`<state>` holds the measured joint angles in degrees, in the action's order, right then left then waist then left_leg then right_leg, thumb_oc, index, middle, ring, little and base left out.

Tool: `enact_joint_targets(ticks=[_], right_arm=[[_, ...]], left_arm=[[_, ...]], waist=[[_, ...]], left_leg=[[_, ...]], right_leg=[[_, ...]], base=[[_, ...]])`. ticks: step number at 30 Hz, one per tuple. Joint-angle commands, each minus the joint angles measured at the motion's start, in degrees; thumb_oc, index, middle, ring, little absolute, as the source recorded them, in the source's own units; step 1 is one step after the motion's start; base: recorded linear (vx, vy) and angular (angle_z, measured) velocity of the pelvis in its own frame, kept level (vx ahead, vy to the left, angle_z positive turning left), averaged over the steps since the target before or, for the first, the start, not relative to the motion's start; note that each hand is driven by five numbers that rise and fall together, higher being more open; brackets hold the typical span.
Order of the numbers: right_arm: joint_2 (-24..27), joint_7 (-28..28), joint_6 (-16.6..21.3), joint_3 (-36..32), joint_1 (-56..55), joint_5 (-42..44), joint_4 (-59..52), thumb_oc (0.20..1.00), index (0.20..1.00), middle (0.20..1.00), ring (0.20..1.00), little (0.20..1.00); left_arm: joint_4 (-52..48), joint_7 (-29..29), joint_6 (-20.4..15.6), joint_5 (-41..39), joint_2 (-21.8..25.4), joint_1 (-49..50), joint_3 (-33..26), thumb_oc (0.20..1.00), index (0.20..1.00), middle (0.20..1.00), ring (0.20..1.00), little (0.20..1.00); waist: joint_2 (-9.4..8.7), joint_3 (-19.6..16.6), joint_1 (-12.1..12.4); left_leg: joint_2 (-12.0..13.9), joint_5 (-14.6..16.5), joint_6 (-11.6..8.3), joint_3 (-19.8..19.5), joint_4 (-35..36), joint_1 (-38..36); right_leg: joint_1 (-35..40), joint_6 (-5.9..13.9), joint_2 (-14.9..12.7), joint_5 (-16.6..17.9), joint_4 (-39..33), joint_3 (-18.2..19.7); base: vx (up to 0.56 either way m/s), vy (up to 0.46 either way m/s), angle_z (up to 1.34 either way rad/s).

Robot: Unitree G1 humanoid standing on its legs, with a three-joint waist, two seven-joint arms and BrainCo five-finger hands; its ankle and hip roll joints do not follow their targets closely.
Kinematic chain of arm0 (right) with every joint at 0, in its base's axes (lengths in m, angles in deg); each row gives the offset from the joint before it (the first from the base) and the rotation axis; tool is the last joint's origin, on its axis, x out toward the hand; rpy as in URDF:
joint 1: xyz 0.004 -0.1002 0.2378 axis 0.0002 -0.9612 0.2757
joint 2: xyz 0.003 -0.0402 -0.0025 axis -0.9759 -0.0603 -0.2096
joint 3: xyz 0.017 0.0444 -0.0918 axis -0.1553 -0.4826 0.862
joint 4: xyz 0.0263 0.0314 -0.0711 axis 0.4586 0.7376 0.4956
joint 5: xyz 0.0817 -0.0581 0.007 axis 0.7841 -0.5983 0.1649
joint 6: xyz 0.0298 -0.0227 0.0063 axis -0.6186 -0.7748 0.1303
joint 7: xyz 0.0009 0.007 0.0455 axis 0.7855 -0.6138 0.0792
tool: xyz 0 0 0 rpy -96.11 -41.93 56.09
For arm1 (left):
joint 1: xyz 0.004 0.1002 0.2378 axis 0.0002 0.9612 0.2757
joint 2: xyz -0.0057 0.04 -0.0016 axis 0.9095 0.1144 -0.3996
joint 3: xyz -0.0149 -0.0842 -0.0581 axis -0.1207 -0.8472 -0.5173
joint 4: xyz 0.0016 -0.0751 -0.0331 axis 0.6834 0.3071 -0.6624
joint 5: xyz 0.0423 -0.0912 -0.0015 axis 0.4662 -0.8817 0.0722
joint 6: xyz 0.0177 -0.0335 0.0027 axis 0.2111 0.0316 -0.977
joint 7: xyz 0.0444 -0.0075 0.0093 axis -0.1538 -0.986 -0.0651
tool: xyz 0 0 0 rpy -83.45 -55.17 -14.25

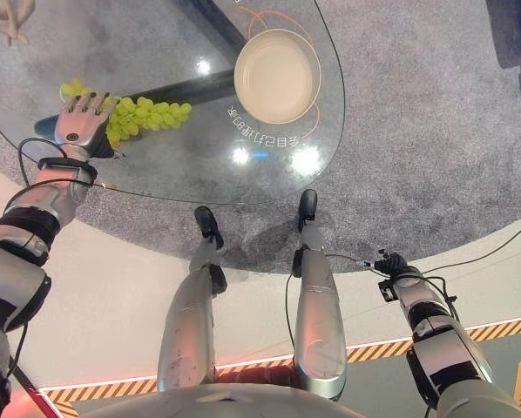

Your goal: Pick up fruits into the plate

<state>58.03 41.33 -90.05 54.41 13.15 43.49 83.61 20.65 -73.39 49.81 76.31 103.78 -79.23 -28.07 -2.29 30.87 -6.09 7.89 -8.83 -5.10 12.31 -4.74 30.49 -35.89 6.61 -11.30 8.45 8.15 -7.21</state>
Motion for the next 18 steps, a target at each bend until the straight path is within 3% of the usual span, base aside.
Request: enact_joint_targets(ticks=[1,8,14,18], right_arm=[[5.06,0.98,0.04,0.68,-1.73,2.21,-1.07,1.000,1.000,1.000,1.000,1.000],[6.18,1.60,0.56,0.49,-1.48,2.83,-2.40,1.000,1.000,1.000,1.000,1.000],[5.90,0.91,1.42,0.76,-2.87,4.11,-3.34,1.000,1.000,1.000,1.000,1.000],[4.15,1.07,2.54,1.56,-5.49,4.17,-3.74,1.000,1.000,1.000,1.000,1.000]], left_arm=[[0.63,-3.12,1.03,1.24,3.54,0.42,-2.29,1.000,1.000,1.000,1.000,1.000],[0.49,-3.80,2.30,2.55,3.04,0.27,-1.42,1.000,1.000,1.000,1.000,1.000],[1.87,-8.30,9.63,1.39,3.95,-0.86,-3.18,1.000,1.000,1.000,1.000,1.000],[3.14,-16.10,13.08,-2.00,3.79,-0.97,-7.71,1.000,1.000,1.000,1.000,1.000]], waist=[[1.50,-1.07,-0.64],[1.19,-1.07,-1.48],[0.03,-1.07,-2.01],[-0.90,-1.07,-2.14]], left_leg=[[-4.10,8.49,0.66,-0.56,-10.33,6.71],[-3.76,9.38,0.58,0.09,-13.61,10.60],[-3.70,10.28,0.84,0.06,-15.64,12.77],[-3.83,10.73,1.12,-0.79,-16.66,13.80]], right_leg=[[-3.24,-1.15,3.59,-6.86,7.27,-1.59],[-6.77,-1.46,3.45,-6.69,8.74,-1.25],[-8.68,-1.56,3.70,-6.35,9.20,-0.62],[-9.57,-1.69,4.20,-6.40,9.77,-0.10]], base=[[0.00,0.026,-0.05],[0.00,0.016,0.00],[0.00,-0.003,-0.01],[0.00,0.000,0.00]])
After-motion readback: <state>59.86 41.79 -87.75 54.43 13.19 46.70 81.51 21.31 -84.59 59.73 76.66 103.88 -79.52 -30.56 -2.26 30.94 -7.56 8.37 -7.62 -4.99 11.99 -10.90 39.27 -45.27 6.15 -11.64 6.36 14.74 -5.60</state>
